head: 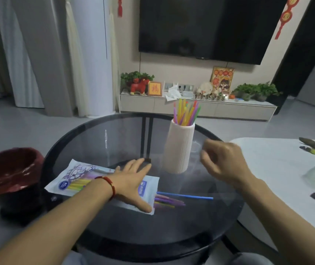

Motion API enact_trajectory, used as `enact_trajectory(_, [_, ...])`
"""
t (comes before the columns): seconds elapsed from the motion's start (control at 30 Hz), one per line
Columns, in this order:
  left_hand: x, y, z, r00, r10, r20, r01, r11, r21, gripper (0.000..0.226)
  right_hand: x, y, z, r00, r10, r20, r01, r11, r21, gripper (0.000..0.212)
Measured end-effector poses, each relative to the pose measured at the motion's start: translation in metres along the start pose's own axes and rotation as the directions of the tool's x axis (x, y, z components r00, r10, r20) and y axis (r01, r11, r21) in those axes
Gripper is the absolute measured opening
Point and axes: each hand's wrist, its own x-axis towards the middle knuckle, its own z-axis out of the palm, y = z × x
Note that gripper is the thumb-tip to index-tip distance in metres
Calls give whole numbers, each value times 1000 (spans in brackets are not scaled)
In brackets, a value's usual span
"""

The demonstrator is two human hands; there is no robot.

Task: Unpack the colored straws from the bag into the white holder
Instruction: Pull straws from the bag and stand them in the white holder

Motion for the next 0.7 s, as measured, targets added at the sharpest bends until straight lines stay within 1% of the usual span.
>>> enact_trajectory(0.03, [-3, -4, 4, 999, -14, 30, 12, 998, 61, 138, -22, 4, 15, 984, 42, 174, -36, 999, -41, 35])
enact_trajectory(0.07, [-6, -7, 8, 999, -15, 41, 10, 994, 106, 137, -42, 8, 32, 933, 106, 343, -80, 993, -89, 41])
enact_trajectory(0.1, [-7, -9, 11, 999, -1, 37, -4, 991, 136, 135, -62, 11, 49, 867, 188, 461, -138, 981, -140, 44])
enact_trajectory(0.13, [-7, -10, 11, 1000, 17, 22, -21, 988, 151, 133, -76, 12, 64, 813, 254, 523, -191, 966, -173, 48])
enact_trajectory(0.17, [-6, -11, 11, 999, 32, 11, -33, 988, 152, 131, -88, 10, 77, 783, 290, 551, -227, 957, -181, 55])
enact_trajectory(0.2, [-4, -11, 11, 999, 43, 2, -43, 989, 141, 129, -95, 7, 87, 772, 297, 562, -251, 955, -160, 67])
enact_trajectory(0.27, [-1, -10, 11, 999, 49, -1, -48, 992, 119, 126, -97, -2, 103, 786, 235, 573, -233, 969, -78, 89])
enact_trajectory(0.3, [0, -8, 11, 999, 51, -1, -50, 992, 120, 126, -97, -6, 110, 804, 189, 565, -192, 980, -55, 92])
enact_trajectory(0.33, [2, -6, 11, 999, 54, -6, -53, 991, 124, 125, -97, -10, 115, 825, 144, 547, -142, 989, -47, 90])
enact_trajectory(0.4, [6, -3, 12, 998, 55, -20, -52, 990, 128, 122, -94, -17, 123, 866, 70, 495, -54, 997, -46, 77])
enact_trajectory(0.5, [10, 1, 14, 999, 44, -28, -40, 990, 136, 119, -90, -26, 127, 908, -56, 416, 83, 995, -47, 45])
enact_trajectory(0.53, [11, 1, 16, 999, 41, -28, -37, 991, 128, 118, -90, -29, 127, 915, -103, 391, 138, 989, -61, 38])
enact_trajectory(0.6, [12, 1, 18, 999, 38, -24, -35, 994, 102, 115, -89, -35, 128, 911, -148, 386, 194, 978, -82, 32])
enact_trajectory(0.7, [11, -3, 16, 999, 31, -26, -29, 998, 61, 111, -88, -39, 125, 884, -128, 450, 175, 983, -64, 27])
